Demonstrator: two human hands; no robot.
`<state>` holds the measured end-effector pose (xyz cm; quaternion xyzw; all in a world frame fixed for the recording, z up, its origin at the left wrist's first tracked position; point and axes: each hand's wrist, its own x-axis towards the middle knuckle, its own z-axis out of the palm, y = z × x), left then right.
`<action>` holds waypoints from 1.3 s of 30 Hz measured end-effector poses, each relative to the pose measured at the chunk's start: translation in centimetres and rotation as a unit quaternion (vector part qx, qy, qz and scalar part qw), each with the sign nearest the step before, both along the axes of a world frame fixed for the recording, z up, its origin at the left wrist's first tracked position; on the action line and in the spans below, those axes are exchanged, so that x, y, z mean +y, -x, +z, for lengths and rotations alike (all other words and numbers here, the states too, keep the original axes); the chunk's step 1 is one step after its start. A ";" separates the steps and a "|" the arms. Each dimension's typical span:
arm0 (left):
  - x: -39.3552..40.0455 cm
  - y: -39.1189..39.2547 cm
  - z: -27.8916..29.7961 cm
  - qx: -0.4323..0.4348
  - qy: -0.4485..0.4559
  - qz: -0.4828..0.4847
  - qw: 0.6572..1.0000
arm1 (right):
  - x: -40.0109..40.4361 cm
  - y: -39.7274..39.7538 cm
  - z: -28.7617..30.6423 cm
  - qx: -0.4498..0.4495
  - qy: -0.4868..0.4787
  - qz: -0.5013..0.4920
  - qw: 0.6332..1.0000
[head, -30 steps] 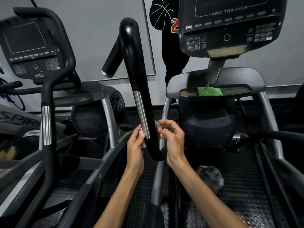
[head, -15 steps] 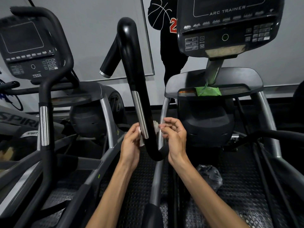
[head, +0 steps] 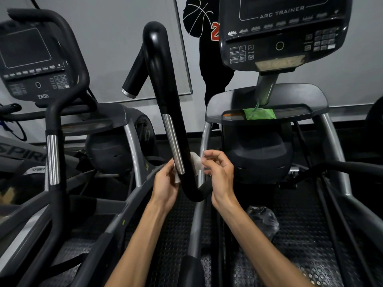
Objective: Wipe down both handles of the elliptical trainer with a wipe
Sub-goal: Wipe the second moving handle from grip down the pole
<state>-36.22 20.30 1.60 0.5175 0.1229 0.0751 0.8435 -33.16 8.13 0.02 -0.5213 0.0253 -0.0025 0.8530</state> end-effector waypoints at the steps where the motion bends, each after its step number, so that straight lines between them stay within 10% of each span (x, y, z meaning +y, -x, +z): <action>1: 0.1 0.4 -0.2 0.010 -0.032 -0.001 0.999 | 0.0 0.0 0.0 0.000 0.000 0.002 1.000; 9: -1.8 2.5 1.0 -0.048 -0.306 0.216 0.926 | 1.0 0.4 0.3 0.002 0.004 0.016 1.000; 18: -2.4 3.3 -5.5 -0.253 -0.668 0.344 0.610 | 0.4 0.3 0.1 -0.002 -0.011 0.000 1.000; 26: -1.9 2.3 -3.6 -0.280 -0.738 0.286 0.543 | 0.6 1.5 0.3 -0.050 0.005 0.011 0.999; 29: -2.4 3.7 -3.8 -0.272 -0.724 0.221 0.595 | 0.2 2.0 0.2 -0.082 0.020 -0.004 0.996; 35: -3.5 4.3 0.4 -0.173 -0.340 0.152 0.912 | -0.3 3.2 0.2 -0.150 0.005 0.036 0.988; 39: -3.7 4.1 1.1 -0.144 -0.179 0.155 0.961 | -1.0 4.2 0.3 -0.195 0.004 0.057 0.979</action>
